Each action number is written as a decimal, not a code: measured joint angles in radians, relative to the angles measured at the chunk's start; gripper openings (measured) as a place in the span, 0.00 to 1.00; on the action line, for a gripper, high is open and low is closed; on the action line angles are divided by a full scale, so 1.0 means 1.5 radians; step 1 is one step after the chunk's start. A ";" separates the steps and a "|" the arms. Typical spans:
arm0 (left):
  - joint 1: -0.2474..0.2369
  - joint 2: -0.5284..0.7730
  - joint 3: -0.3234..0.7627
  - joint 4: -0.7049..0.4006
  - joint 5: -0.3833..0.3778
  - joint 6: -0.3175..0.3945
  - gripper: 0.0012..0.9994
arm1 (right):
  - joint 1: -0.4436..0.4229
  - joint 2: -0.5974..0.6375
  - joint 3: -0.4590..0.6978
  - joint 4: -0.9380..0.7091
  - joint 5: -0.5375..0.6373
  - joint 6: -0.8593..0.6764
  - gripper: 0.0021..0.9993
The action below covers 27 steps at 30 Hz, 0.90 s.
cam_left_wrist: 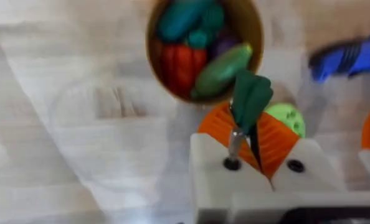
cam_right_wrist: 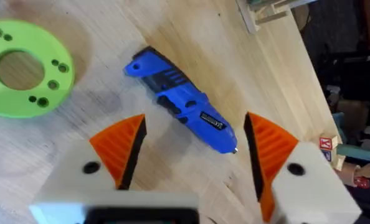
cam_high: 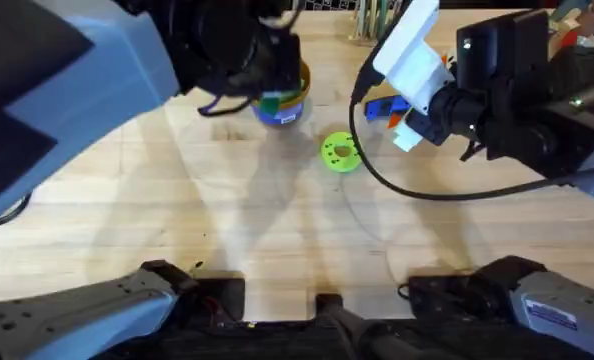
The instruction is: Pick up the gripper from the table and insert it into the empty holder that is missing its gripper. Then pick up a screw, insert it into the mounting hole, and use the screwdriver to tighten it. Finally, clean up the table by picking up the vegetable and placing it into the bucket.
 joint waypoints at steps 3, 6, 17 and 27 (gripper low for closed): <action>0.034 0.012 0.000 0.095 -0.027 0.000 0.02 | 0.000 0.000 0.000 0.000 0.000 0.002 0.93; 0.057 0.039 0.000 0.155 -0.041 0.000 0.02 | 0.000 0.000 0.000 0.000 0.000 0.002 0.93; 0.069 0.135 -0.002 0.188 -0.048 0.004 0.98 | 0.000 0.000 0.000 0.000 0.000 0.002 0.93; 0.069 0.063 0.000 0.136 -0.048 0.055 0.99 | 0.000 -0.016 -0.002 -0.001 0.000 0.048 0.93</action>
